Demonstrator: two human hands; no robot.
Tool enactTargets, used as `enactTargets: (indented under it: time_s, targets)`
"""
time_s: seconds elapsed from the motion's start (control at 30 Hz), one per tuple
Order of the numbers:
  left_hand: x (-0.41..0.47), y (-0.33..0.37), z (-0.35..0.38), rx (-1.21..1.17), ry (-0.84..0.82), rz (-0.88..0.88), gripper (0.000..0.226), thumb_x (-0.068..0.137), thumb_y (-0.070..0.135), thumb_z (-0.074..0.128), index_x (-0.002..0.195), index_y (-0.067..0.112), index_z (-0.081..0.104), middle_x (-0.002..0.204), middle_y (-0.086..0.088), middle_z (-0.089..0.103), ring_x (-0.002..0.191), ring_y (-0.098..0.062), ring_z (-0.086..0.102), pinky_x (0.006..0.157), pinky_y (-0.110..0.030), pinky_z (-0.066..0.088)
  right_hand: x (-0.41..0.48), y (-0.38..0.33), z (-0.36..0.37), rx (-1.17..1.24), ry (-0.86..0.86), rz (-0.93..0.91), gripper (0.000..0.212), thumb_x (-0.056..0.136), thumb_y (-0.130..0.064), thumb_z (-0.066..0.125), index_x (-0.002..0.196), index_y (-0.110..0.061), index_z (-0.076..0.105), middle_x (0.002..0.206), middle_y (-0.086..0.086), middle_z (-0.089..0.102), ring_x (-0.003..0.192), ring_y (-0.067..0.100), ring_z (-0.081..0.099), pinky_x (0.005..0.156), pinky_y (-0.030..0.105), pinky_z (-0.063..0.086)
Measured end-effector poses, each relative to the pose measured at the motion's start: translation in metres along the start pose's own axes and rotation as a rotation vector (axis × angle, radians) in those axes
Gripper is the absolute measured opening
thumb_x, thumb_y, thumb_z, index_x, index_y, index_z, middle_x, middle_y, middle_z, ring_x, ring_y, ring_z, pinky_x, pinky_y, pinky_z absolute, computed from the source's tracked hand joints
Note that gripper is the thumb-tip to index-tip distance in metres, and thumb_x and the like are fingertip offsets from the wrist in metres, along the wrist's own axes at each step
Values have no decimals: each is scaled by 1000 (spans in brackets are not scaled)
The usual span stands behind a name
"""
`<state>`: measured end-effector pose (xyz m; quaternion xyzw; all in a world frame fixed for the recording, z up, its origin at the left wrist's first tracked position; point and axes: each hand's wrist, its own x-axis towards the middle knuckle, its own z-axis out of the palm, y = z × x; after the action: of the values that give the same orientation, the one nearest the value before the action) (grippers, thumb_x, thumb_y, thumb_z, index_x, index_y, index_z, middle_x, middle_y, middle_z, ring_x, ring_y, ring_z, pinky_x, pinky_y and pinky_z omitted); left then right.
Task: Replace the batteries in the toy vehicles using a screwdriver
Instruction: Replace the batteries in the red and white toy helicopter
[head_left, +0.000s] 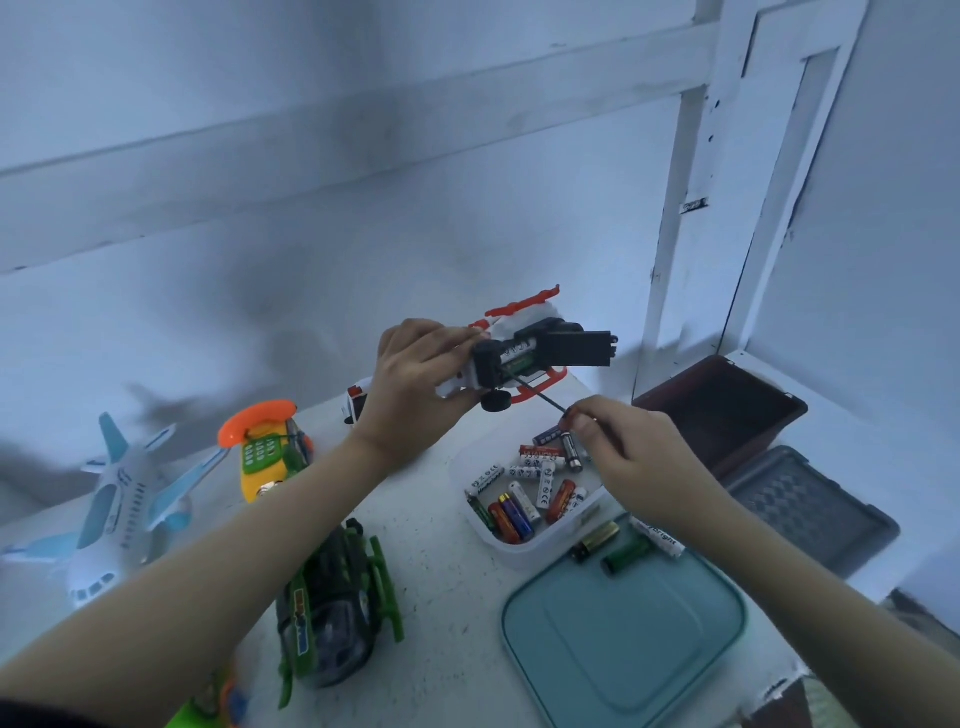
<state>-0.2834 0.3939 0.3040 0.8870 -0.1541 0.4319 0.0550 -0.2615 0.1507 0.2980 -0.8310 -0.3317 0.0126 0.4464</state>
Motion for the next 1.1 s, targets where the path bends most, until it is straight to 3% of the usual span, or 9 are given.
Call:
enactTargets:
  time_s: [0.17,0.47,0.67,0.83,0.97,1.1]
  targets:
    - [0,4,2,-43,16,-76,35,76,26,77,102,2,74,100,-8,73,95,-21,51,79,-37,40,-3,-2,9,48,55,9,21,98,-16,46,90,-8,64,66,9,63,52,9,46,51,20,36]
    - [0,5,3,-55,-8,-76,37,72,21,78,103,1,73,101,-9,73,96,-21,51,80,-35,38,-3,0,6,61,51,4,23,98,-15,46,88,-8,65,58,2,56,48,9,42,48,21,33]
    - [3,8,7,-68,-15,-94,38,73,21,75,104,0,73,102,-11,73,96,-20,50,79,-35,38,-4,0,13,75,77,8,22,99,-17,45,87,-10,62,61,7,58,52,11,44,50,21,34]
    - [5,7,8,-72,-7,-104,37,74,20,75,103,-1,73,102,-11,73,96,-20,50,80,-34,37,-7,1,15,88,129,13,23,98,-13,46,85,-5,63,53,-3,49,48,9,44,46,15,30]
    - [4,3,8,-59,-13,-82,37,73,21,76,103,-1,73,102,-11,73,96,-21,50,81,-35,38,-5,0,15,96,129,-11,34,93,-29,40,84,-7,64,59,5,57,50,9,45,47,16,32]
    - [6,4,7,-36,-5,-60,36,74,21,75,102,-1,73,101,-11,73,96,-22,50,80,-36,39,-3,-3,18,98,123,-4,28,99,-22,44,88,-6,65,64,10,61,50,9,46,47,17,33]
